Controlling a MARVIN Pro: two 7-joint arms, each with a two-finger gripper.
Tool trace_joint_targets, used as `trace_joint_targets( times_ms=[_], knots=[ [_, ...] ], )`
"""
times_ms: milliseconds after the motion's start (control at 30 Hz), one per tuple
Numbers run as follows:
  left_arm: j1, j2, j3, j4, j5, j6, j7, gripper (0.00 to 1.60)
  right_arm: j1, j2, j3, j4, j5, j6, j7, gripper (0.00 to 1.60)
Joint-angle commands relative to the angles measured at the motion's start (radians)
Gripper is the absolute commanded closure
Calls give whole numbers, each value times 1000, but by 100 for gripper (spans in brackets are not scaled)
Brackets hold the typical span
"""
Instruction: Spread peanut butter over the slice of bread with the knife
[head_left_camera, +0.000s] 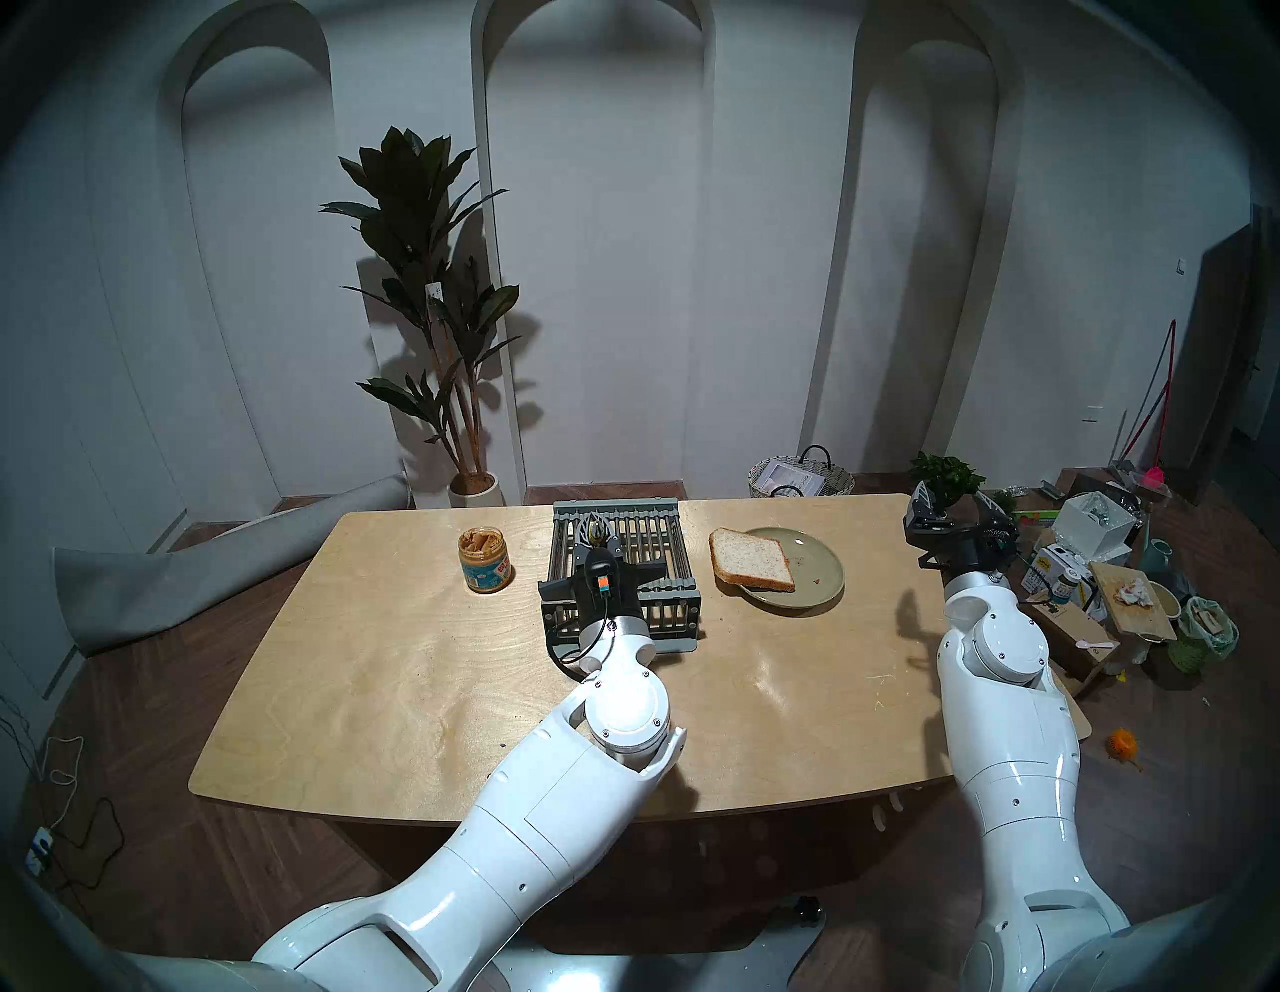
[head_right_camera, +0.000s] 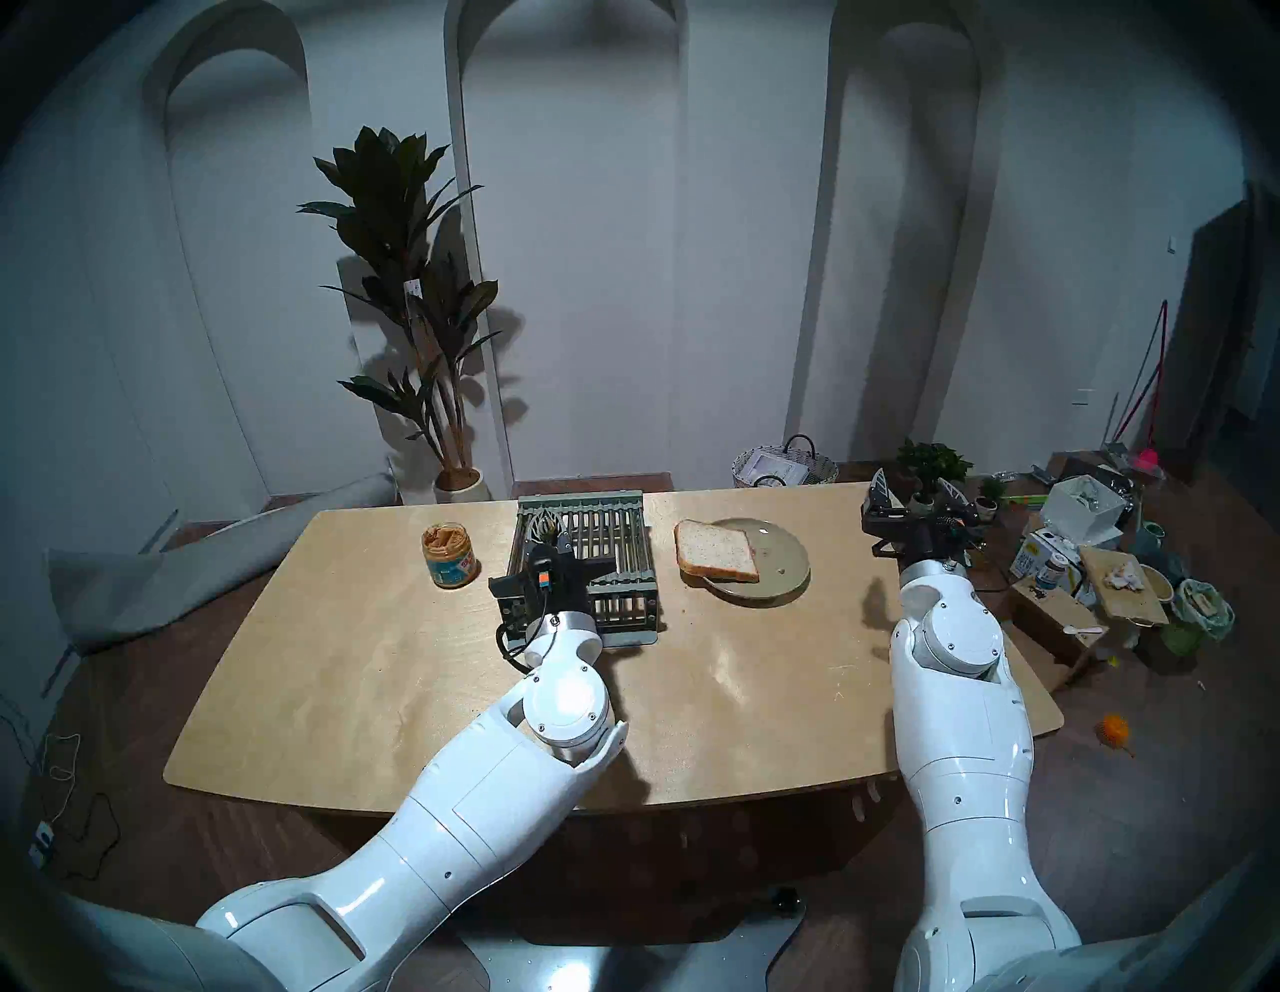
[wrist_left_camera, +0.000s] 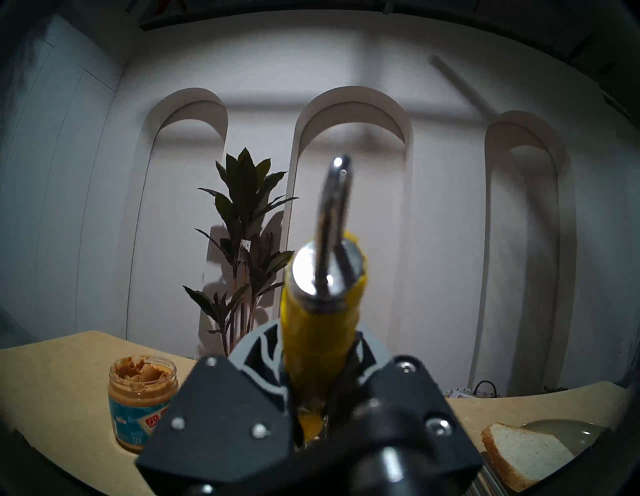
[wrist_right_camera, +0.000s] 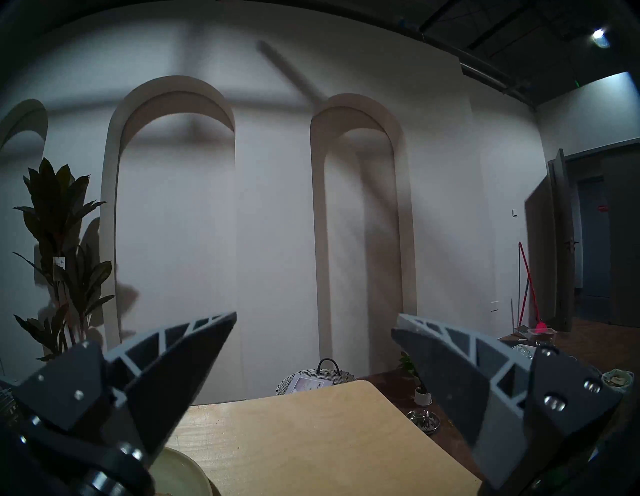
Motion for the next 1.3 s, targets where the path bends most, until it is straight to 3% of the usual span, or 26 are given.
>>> trace_joint_targets(
  times_ms=[0, 333, 567, 600, 700, 767, 800, 833, 1067, 1267],
  knots=[
    [-4, 42, -11, -122, 22, 39, 4, 160, 0, -15, -18, -36, -13, -10, -11, 0],
    [4, 72, -32, -237, 30, 49, 11, 160, -10, -40, -41, -45, -26, -12, -36, 0],
    [1, 118, -86, -321, 17, 65, 17, 160, -23, -61, -62, -54, -37, -14, -50, 0],
    [18, 141, -96, -372, 7, 89, 14, 160, -25, -65, -66, -58, -39, -14, -53, 0],
    [7, 171, -128, -379, 13, 102, 15, 160, -31, -79, -81, -66, -44, -15, -60, 0],
    [13, 197, -145, -402, 6, 135, 5, 160, -36, -89, -91, -73, -47, -16, -65, 0],
    [39, 224, -157, -462, -12, 179, -8, 160, -40, -95, -97, -82, -51, -16, -70, 0],
    [24, 231, -160, -433, -4, 185, -16, 160, -42, -99, -102, -84, -51, -16, -70, 0],
    [62, 314, -203, -521, -65, 322, -104, 160, -59, -122, -131, -103, -63, -16, -89, 0],
    [89, 411, -268, -586, -138, 484, -247, 160, -87, -140, -157, -133, -77, -16, -110, 0]
  ],
)
